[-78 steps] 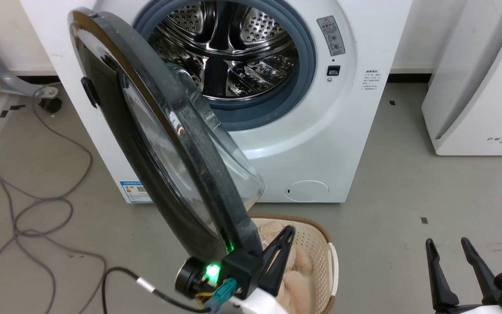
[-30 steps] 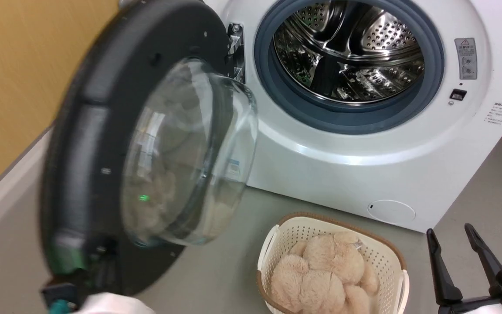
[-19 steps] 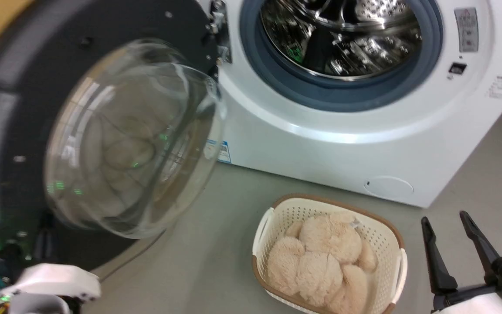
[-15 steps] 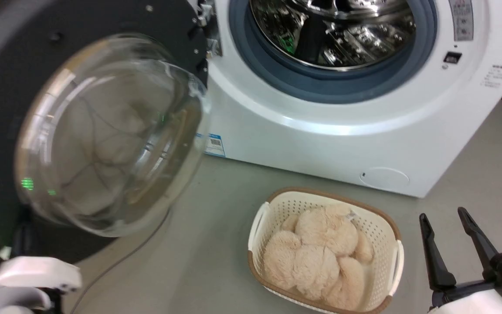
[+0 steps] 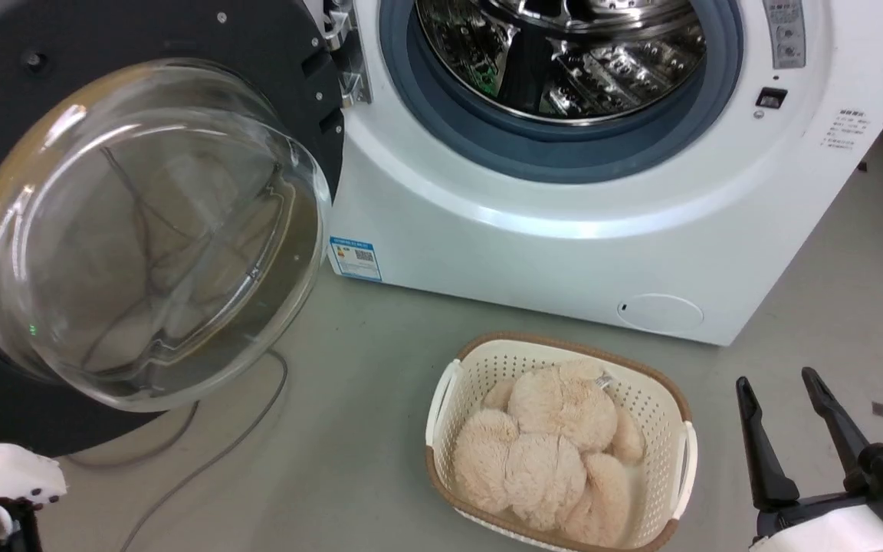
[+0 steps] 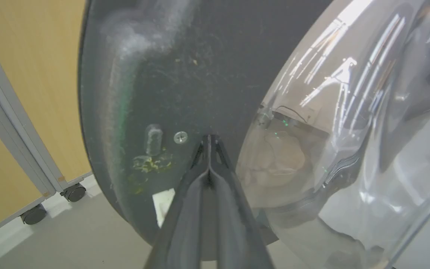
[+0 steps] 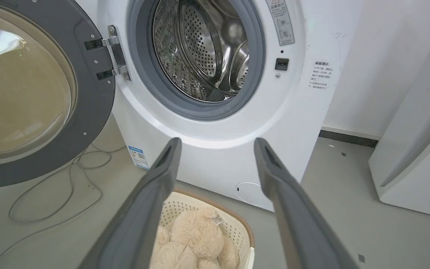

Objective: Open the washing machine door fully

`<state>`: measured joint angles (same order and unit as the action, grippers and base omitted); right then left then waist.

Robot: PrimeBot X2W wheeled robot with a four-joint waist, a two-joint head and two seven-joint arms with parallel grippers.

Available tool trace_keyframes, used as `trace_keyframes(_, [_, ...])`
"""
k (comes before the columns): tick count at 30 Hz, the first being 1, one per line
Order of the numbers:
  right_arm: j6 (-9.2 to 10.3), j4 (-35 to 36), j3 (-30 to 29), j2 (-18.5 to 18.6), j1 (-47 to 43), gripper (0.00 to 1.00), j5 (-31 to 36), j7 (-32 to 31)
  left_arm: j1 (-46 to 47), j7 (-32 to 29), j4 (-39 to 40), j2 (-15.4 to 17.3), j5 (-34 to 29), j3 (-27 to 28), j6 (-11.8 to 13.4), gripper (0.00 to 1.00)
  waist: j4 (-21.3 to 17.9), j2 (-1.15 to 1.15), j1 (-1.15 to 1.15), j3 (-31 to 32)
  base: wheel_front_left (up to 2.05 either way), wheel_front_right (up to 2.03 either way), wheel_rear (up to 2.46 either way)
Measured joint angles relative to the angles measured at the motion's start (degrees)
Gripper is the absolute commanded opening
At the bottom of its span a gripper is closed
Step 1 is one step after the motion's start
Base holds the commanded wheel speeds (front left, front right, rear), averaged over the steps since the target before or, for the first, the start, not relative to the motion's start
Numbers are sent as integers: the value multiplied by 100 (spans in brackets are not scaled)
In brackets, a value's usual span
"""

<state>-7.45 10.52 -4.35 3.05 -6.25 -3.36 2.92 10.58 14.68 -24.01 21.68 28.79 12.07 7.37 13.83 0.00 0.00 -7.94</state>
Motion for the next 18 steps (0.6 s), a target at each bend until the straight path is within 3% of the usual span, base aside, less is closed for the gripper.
trace_keyframes(8, [0,-151,25,0,-7,100,-127,75,-299,1,599,-613,-628,291,-129,1,0,0,-1,284,0,0,0])
trace_keyframes(10, [0,-209,38,0,-19,100,-146,104,-628,2,964,-848,-791,345,-124,62,-25,0,-1,372,0,0,0])
trace_keyframes(11, [0,-236,43,0,-34,100,-171,122,-817,2,1132,-978,-860,356,-96,97,-40,0,-1,418,0,0,0])
trace_keyframes(16, [0,-291,40,-1,-166,100,-214,129,-1692,1,1975,-1579,-1268,109,-23,100,-130,0,-1,641,0,0,0])
trace_keyframes(18, [0,-300,46,0,-171,100,-212,129,-1853,1,2119,-1673,-1333,-37,-4,100,-171,0,-1,680,0,0,0])
